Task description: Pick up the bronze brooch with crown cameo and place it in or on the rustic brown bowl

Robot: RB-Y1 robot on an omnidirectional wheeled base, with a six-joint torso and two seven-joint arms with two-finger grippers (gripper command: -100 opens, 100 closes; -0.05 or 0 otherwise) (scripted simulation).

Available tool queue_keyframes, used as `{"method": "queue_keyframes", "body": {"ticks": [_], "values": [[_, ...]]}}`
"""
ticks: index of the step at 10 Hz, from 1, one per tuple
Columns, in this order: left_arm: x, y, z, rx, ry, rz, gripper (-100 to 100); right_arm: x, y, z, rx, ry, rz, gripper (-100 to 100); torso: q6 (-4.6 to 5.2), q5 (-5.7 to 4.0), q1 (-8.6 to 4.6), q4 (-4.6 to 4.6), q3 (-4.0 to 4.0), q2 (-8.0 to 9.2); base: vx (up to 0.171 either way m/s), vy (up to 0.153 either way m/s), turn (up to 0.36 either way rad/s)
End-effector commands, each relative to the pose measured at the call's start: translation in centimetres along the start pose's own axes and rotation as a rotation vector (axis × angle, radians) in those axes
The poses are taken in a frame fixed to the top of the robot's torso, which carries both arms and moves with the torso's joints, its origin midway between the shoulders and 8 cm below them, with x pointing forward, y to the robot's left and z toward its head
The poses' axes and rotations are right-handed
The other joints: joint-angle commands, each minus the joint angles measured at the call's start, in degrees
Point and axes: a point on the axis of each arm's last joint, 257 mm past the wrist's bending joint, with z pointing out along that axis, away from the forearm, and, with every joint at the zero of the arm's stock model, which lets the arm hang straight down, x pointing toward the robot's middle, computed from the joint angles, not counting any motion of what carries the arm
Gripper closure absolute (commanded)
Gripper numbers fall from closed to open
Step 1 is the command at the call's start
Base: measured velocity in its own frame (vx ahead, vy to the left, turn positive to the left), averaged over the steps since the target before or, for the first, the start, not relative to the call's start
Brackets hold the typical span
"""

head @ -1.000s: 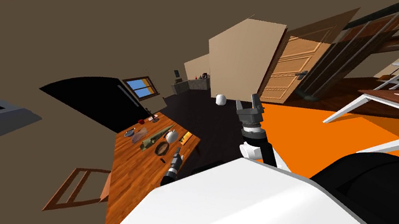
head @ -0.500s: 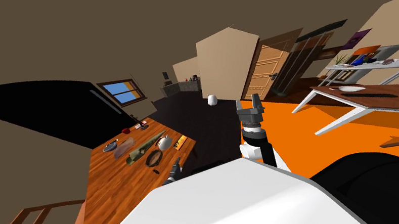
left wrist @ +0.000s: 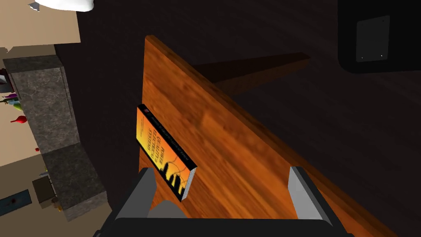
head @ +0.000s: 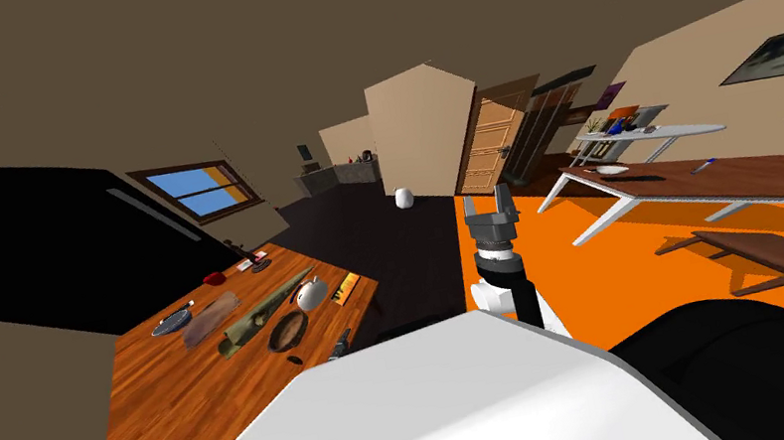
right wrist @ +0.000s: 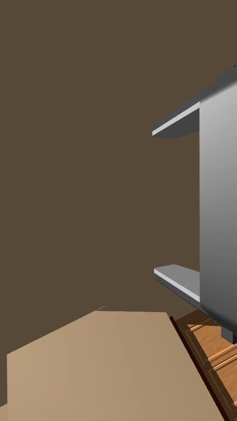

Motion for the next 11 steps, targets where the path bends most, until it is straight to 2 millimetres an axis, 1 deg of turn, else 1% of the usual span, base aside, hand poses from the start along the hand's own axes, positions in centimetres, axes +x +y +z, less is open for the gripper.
{"method": "queue_keyframes", "body": {"ticks": [1,2,3,4,5,6,7,10,11], "values": [[-0.8,1.7,-0.7,-0.044,-0.017,-0.002,-100,0.0,0.0,0.0,0.0,0.0,0.0,0,0.0,0.0,0.0,0.0,0.0,0.0,0.007,0.027,-0.155],[-2.4,4.7,-1.5,-0.117,-0.045,0.0,-100,0.0,0.0,0.0,0.0,0.0,0.0,0,-0.08,0.0,0.0,-0.01,0.0,0.0,0.008,0.021,-0.226],[-2.5,4.8,-1.5,-0.119,-0.047,0.0,-100,0.0,0.0,0.0,0.0,0.0,0.0,0,-0.03,-0.01,0.0,0.0,0.0,0.0,0.004,0.025,-0.137],[-4.0,7.4,-2.4,-0.184,-0.077,0.004,-100,0.0,0.0,0.0,0.0,0.0,0.0,0,-0.07,0.0,-0.02,-0.01,0.0,0.0,0.008,0.022,-0.267],[-4.2,7.7,-2.4,-0.189,-0.08,0.004,-100,0.0,0.0,0.0,0.0,0.0,0.0,0,-0.04,-0.01,-0.01,0.0,0.0,0.0,0.004,0.025,-0.168],[-5.9,10.2,-3.5,-0.252,-0.114,0.01,-100,0.0,0.0,0.0,0.0,0.0,0.0,0,-0.07,0.0,-0.01,0.0,0.0,-0.01,0.001,0.024,-0.258],[-6.0,10.3,-3.6,-0.254,-0.114,0.01,-100,0.0,0.0,0.0,0.0,0.0,0.0,0,-0.04,-0.01,0.0,0.0,0.0,0.0,0.001,0.025,-0.138],[-11.5,16.5,-7.6,-0.42,-0.223,0.038,-100,0.0,0.0,0.0,0.0,0.0,0.0,0,-0.04,0.0,0.06,0.0,0.0,0.0,0.002,0.038,-0.303],[-11.5,16.5,-7.6,-0.42,-0.223,0.038,-100,0.0,0.0,0.0,0.0,0.0,0.0,0,-0.06,0.02,0.11,0.0,0.0,0.0,0.003,0.041,-0.098]]}}
